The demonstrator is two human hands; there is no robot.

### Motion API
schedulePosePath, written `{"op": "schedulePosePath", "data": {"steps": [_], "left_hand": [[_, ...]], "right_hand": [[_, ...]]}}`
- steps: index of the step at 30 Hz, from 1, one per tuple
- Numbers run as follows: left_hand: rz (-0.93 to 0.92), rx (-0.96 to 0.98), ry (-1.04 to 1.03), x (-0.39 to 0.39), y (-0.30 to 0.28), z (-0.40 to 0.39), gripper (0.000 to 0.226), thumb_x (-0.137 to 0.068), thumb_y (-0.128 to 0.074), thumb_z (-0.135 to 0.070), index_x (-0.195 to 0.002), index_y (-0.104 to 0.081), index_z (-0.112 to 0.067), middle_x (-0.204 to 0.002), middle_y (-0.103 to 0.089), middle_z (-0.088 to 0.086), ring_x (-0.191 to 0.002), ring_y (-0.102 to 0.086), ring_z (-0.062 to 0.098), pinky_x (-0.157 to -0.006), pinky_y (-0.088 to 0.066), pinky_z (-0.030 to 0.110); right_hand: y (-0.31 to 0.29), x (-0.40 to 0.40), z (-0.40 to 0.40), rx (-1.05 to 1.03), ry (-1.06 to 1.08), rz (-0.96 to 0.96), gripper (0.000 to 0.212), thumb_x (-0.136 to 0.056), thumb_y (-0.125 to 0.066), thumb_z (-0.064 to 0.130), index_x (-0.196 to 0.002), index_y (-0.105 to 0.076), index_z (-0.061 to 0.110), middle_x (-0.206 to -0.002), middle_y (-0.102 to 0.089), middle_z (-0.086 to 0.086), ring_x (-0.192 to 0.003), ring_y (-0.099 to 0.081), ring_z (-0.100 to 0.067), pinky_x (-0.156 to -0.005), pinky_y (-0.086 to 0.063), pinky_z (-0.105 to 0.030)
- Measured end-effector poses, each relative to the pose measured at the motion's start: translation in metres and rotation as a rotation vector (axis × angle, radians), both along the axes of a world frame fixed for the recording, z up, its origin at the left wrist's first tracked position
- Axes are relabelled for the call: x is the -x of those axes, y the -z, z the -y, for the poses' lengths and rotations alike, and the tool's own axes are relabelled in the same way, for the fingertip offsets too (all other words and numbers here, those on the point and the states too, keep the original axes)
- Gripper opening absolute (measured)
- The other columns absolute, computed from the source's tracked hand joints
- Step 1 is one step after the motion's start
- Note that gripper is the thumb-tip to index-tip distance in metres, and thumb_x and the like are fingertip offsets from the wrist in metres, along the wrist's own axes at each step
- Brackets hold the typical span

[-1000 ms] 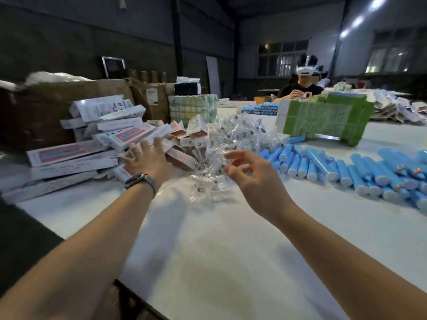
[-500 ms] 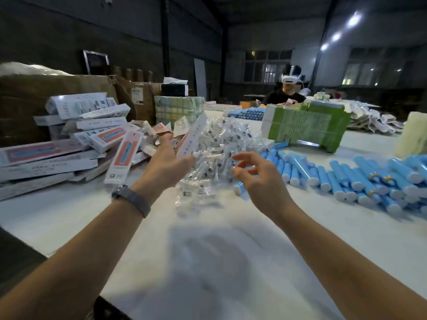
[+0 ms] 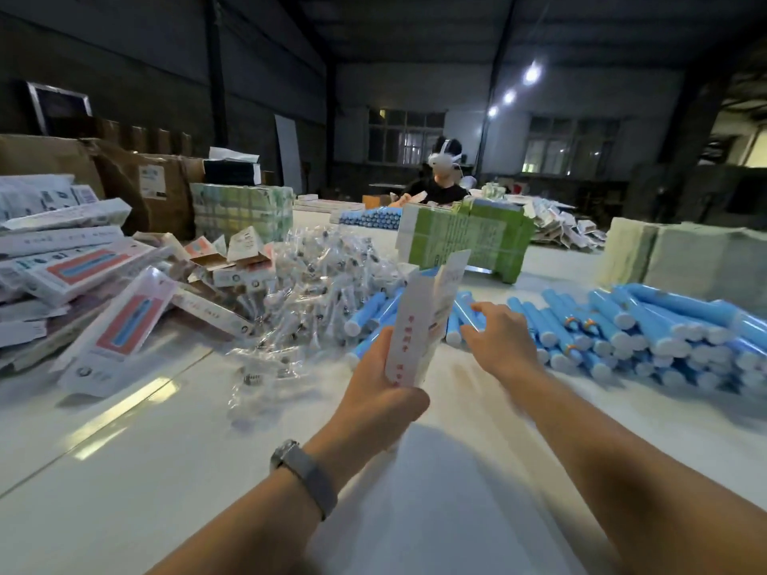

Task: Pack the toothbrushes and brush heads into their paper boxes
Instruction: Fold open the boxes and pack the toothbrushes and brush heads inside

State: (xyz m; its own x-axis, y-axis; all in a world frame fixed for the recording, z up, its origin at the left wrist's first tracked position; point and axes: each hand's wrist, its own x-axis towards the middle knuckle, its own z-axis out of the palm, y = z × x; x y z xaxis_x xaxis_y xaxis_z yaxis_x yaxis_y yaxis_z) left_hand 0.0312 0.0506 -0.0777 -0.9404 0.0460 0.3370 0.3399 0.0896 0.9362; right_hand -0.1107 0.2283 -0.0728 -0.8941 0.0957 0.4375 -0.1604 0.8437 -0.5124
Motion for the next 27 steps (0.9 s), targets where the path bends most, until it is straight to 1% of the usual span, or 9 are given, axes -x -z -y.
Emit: {"op": "schedulePosePath", "data": {"steps": [2,4,7,11,15,18,21,24,27], "left_hand": [[-0.027,-0.006,0.014,0.001,0.004,0.000,0.067,-0.053,-0.055,-0.006,-0.095,-0.054,-0.058,-0.104,-0.065,-0.005,-0.091,-0.063,0.007,-0.064,-0.051,0.021],[-0.050,-0.018,0.028,0.003,0.009,0.000,0.065,-0.057,-0.056,-0.008,-0.099,-0.051,-0.058,-0.100,-0.065,-0.012,-0.095,-0.064,0.006,-0.069,-0.053,0.023],[-0.059,-0.018,0.036,0.005,0.009,0.002,0.056,-0.067,-0.058,-0.018,-0.106,-0.042,-0.055,-0.095,-0.061,-0.007,-0.080,-0.059,0.003,-0.069,-0.053,0.019],[0.011,-0.111,0.050,0.007,0.004,0.002,0.032,-0.063,-0.056,-0.050,-0.091,-0.048,-0.064,-0.093,-0.056,-0.004,-0.076,-0.054,0.004,-0.076,-0.048,0.028],[0.030,-0.126,0.085,0.006,0.003,0.004,0.025,-0.062,-0.051,-0.074,-0.080,-0.051,-0.057,-0.087,-0.054,-0.014,-0.083,-0.055,0.007,-0.078,-0.045,0.028],[-0.082,-0.041,0.052,0.005,0.002,0.006,0.036,-0.066,-0.063,-0.071,-0.094,-0.048,-0.054,-0.082,-0.060,-0.026,-0.081,-0.060,-0.007,-0.071,-0.053,0.021],[-0.155,-0.025,-0.116,0.005,-0.002,0.005,0.061,-0.053,-0.078,-0.063,-0.098,-0.044,-0.039,-0.082,-0.063,-0.025,-0.072,-0.062,-0.006,-0.066,-0.054,0.021],[-0.190,0.002,-0.254,0.004,-0.006,0.006,0.064,-0.044,-0.081,-0.060,-0.092,-0.045,-0.036,-0.078,-0.065,-0.023,-0.066,-0.063,-0.001,-0.064,-0.054,0.026],[-0.256,0.006,-0.289,0.002,-0.006,0.009,0.056,-0.054,-0.085,-0.052,-0.093,-0.048,-0.037,-0.083,-0.065,-0.020,-0.069,-0.065,0.001,-0.057,-0.052,0.017]], "right_hand": [[0.003,0.017,-0.002,-0.127,0.041,0.046,0.039,-0.093,-0.056,0.032,-0.130,-0.059,0.021,-0.127,-0.059,-0.009,-0.122,-0.045,-0.032,-0.095,-0.040,-0.038],[0.005,0.031,-0.001,-0.220,0.072,0.059,0.027,-0.093,-0.056,0.034,-0.113,-0.066,0.019,-0.116,-0.065,-0.011,-0.116,-0.051,-0.032,-0.087,-0.043,-0.036],[0.001,0.040,0.000,-0.266,0.134,0.060,0.017,-0.090,-0.060,0.026,-0.102,-0.068,0.016,-0.105,-0.068,-0.012,-0.103,-0.060,-0.032,-0.078,-0.046,-0.033],[-0.009,0.044,0.004,-0.318,0.119,0.158,0.031,-0.084,-0.064,0.029,-0.108,-0.051,0.016,-0.107,-0.061,-0.010,-0.104,-0.059,-0.031,-0.074,-0.041,-0.031],[-0.016,0.033,0.005,-0.365,0.074,0.323,0.038,-0.079,-0.066,0.047,-0.085,-0.042,0.018,-0.093,-0.052,-0.003,-0.088,-0.050,-0.023,-0.069,-0.038,-0.029],[-0.027,0.017,0.001,0.004,0.020,0.464,0.021,-0.076,-0.063,0.025,-0.081,-0.045,0.015,-0.080,-0.050,-0.005,-0.070,-0.048,-0.020,-0.052,-0.034,-0.026],[-0.048,-0.011,0.005,0.485,-0.140,0.373,0.008,-0.069,-0.056,0.009,-0.072,-0.049,0.013,-0.061,-0.042,-0.004,-0.045,-0.032,-0.015,-0.043,-0.022,-0.019],[-0.074,-0.053,0.020,0.781,-0.345,0.272,0.013,-0.068,-0.056,0.019,-0.077,-0.048,0.015,-0.056,-0.039,0.001,-0.040,-0.031,-0.010,-0.037,-0.023,-0.018],[-0.094,-0.091,0.036,0.925,-0.547,0.147,0.014,-0.086,-0.059,0.029,-0.085,-0.051,0.017,-0.059,-0.044,0.003,-0.045,-0.040,-0.009,-0.039,-0.031,-0.020]]}}
